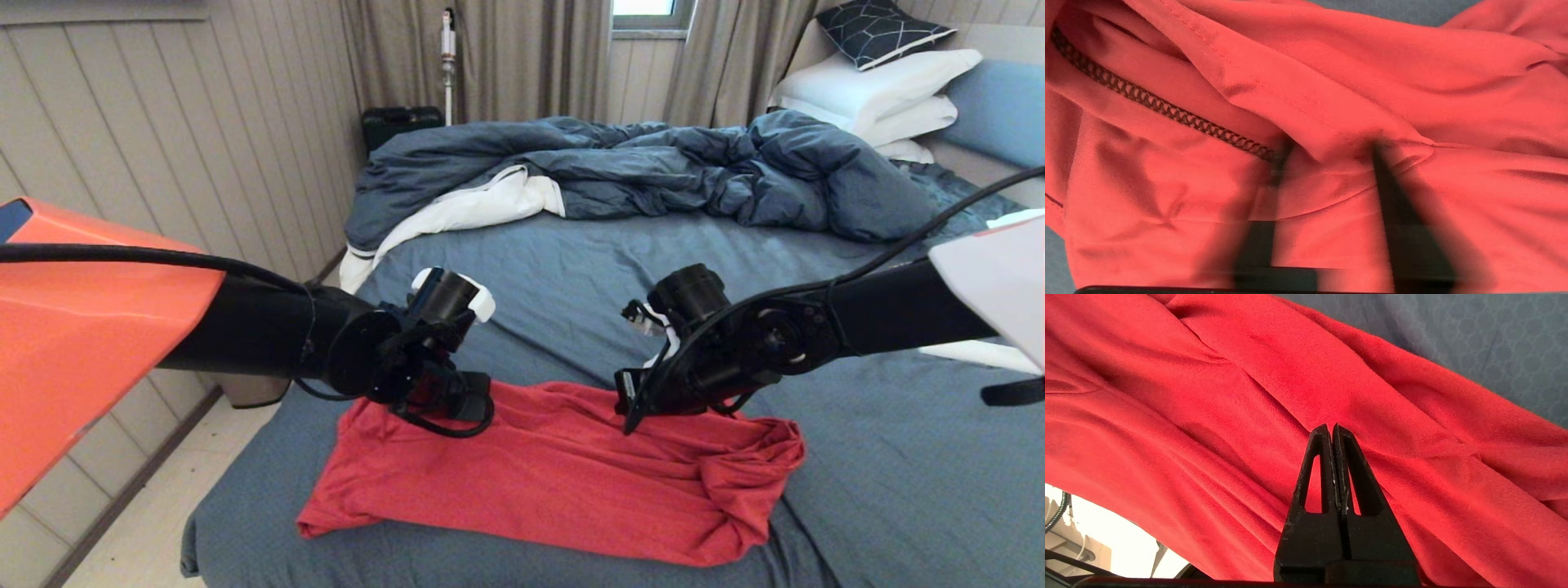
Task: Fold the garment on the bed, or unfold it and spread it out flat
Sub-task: Unford the red T-shirt
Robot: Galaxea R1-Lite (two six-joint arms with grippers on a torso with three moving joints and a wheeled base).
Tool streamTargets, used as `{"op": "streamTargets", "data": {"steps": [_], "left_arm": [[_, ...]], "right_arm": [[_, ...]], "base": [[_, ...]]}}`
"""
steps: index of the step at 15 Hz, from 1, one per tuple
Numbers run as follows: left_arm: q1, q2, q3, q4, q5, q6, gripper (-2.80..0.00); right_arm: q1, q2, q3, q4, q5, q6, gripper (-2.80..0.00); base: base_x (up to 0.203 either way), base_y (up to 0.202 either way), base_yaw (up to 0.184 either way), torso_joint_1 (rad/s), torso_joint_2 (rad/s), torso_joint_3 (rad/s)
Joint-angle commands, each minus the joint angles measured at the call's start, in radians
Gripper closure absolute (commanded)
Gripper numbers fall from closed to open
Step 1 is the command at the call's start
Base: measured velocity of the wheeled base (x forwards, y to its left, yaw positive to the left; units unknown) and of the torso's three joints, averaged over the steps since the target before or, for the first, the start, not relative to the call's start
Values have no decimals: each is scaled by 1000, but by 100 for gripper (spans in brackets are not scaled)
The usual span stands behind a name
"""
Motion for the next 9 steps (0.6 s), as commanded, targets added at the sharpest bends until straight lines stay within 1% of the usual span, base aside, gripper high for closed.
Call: {"op": "streamTargets", "data": {"steps": [1,6,8,9], "left_arm": [[0,-3,0,2,2,-4,0],[-1,-25,3,16,8,-16,0],[-2,-52,8,45,11,-29,0],[-4,-88,12,81,11,-39,0]], "right_arm": [[0,1,7,1,2,1,0],[-1,-15,25,1,1,2,0],[-1,-29,33,1,1,2,0],[-1,-38,40,1,1,2,0]], "base": [[0,0,0,0,0,0],[0,0,0,0,0,0],[0,0,0,0,0,0],[0,0,0,0,0,0]]}}
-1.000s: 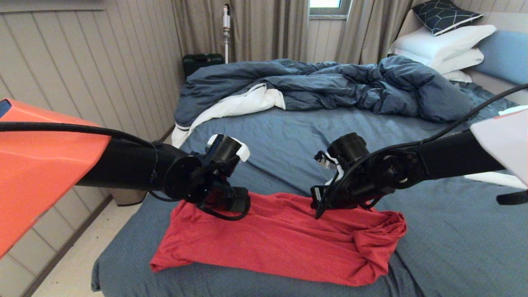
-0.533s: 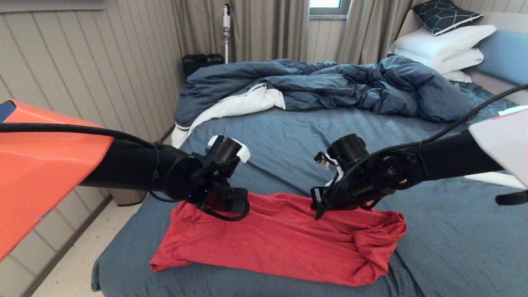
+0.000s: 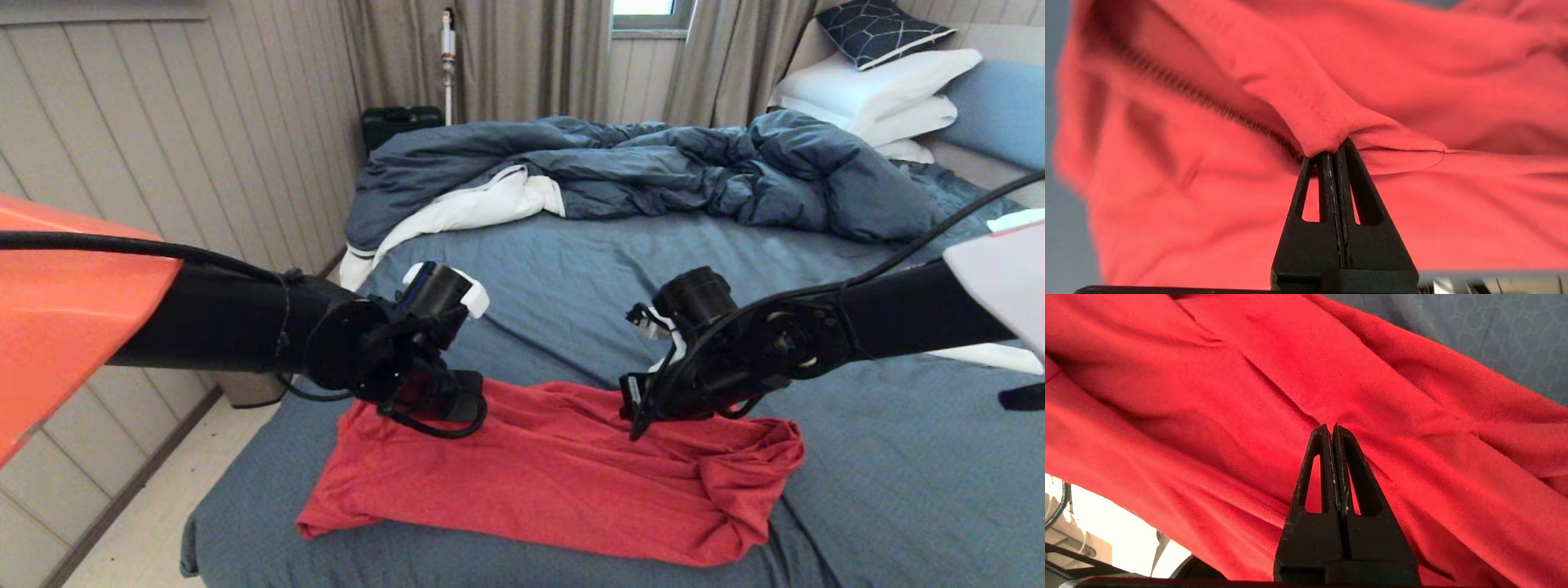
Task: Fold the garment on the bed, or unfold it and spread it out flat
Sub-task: Unford the red T-shirt
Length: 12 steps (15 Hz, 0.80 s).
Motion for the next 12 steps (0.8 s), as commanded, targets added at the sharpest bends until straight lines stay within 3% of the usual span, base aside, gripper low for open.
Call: {"op": "streamTargets", "data": {"steps": [1,4,6,12], "left_arm": [[-10,-72,14,49,2,-14,0],[-78,-205,148,104,3,-40,0],[-173,-285,257,112,7,-61,0],[-444,-349,349,217,53,-231,0]], "right_arm": [[0,-18,12,0,1,3,0],[-2,-26,50,-46,1,3,0],[-9,-26,86,-99,1,3,0],[-39,-77,209,-193,7,-1,0]], "base": [[0,0,0,0,0,0],[0,0,0,0,0,0],[0,0,0,0,0,0],[0,0,0,0,0,0]]}}
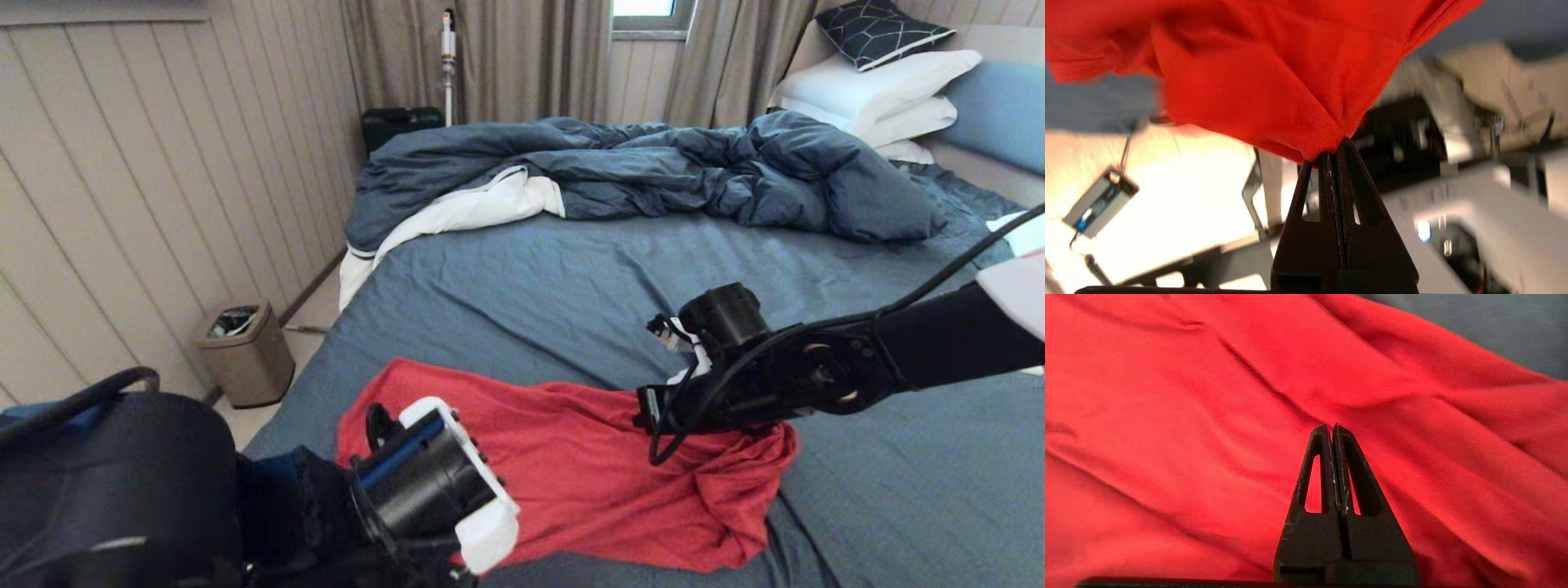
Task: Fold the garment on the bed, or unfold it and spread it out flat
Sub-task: Unford the red T-shirt
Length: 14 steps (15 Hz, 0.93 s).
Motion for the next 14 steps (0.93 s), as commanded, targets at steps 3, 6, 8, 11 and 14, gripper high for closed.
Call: {"op": "streamTargets", "data": {"steps": [3,6,8,11,14], "left_arm": [[-119,21,7,50,4,-33,0],[-137,67,3,46,6,-18,0],[-137,83,6,39,6,-15,0],[-137,77,5,37,6,-17,-280],[-149,33,4,39,7,-12,-280]], "right_arm": [[-10,-20,44,-15,10,0,0],[-9,-20,39,-15,15,0,0],[-9,-18,34,-15,15,-1,0],[-13,-18,35,-15,15,-1,0],[-22,-18,35,-15,15,-1,0]], "base": [[0,0,0,0,0,0],[0,0,0,0,0,0],[0,0,0,0,0,0],[0,0,0,0,0,0],[0,0,0,0,0,0]]}}
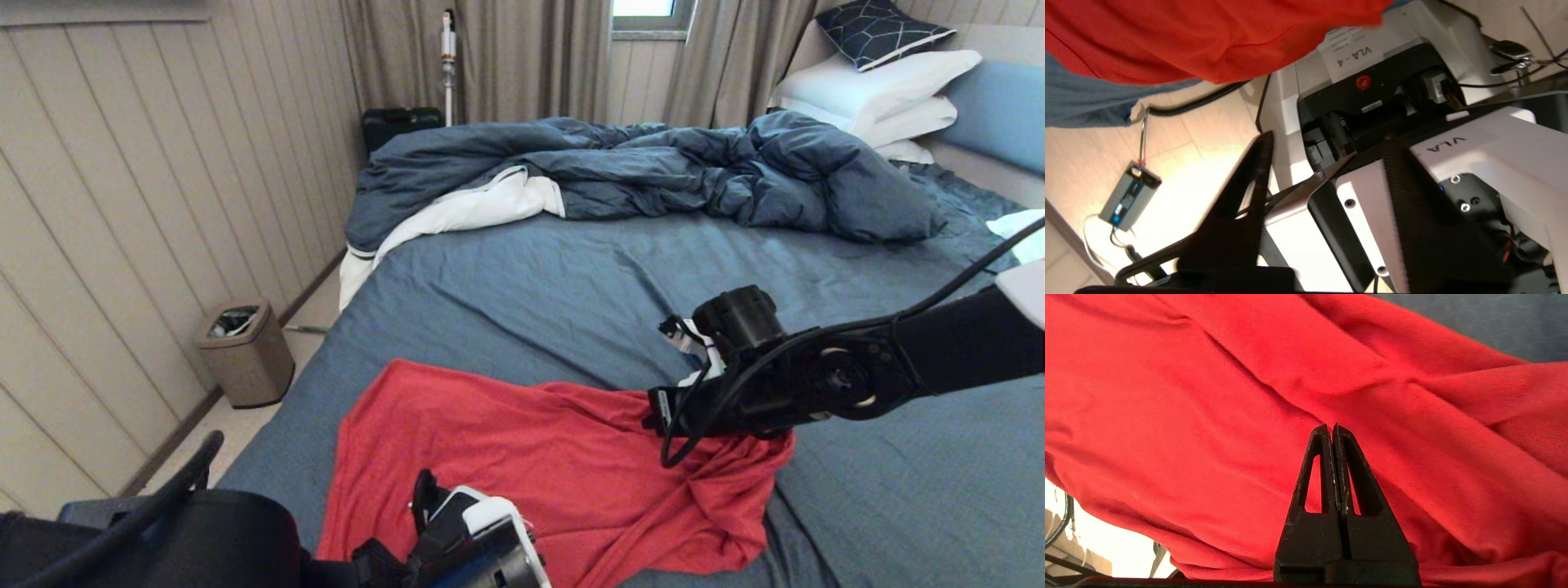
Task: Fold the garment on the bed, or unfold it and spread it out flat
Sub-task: Unford the red T-shirt
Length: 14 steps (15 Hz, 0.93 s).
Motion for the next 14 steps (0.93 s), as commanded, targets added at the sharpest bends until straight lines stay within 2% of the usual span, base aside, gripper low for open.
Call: {"op": "streamTargets", "data": {"steps": [1,3,4,7,8,10,14], "left_arm": [[-5,-35,-1,3,7,3,-280],[13,-70,-9,-1,61,26,-280],[47,-75,-15,-6,73,34,-280],[258,-56,-49,-52,81,76,-280],[329,-24,-58,-83,75,100,0],[404,71,-81,-168,40,149,0],[435,270,-240,-223,-25,175,0]], "right_arm": [[-4,0,1,0,1,2,0],[-7,-15,8,1,0,2,0],[-14,-32,12,3,0,3,0],[-18,-94,39,8,0,9,0],[-18,-119,58,8,-1,9,0],[-17,-162,97,9,-4,7,0],[-14,-170,140,11,-6,9,0]], "base": [[0,0,0,0,0,0],[0,0,0,0,0,0],[0,0,0,0,0,0],[0,0,0,0,0,0],[0,0,0,0,0,0],[0,0,0,0,0,0],[0,0,0,0,0,0]]}}
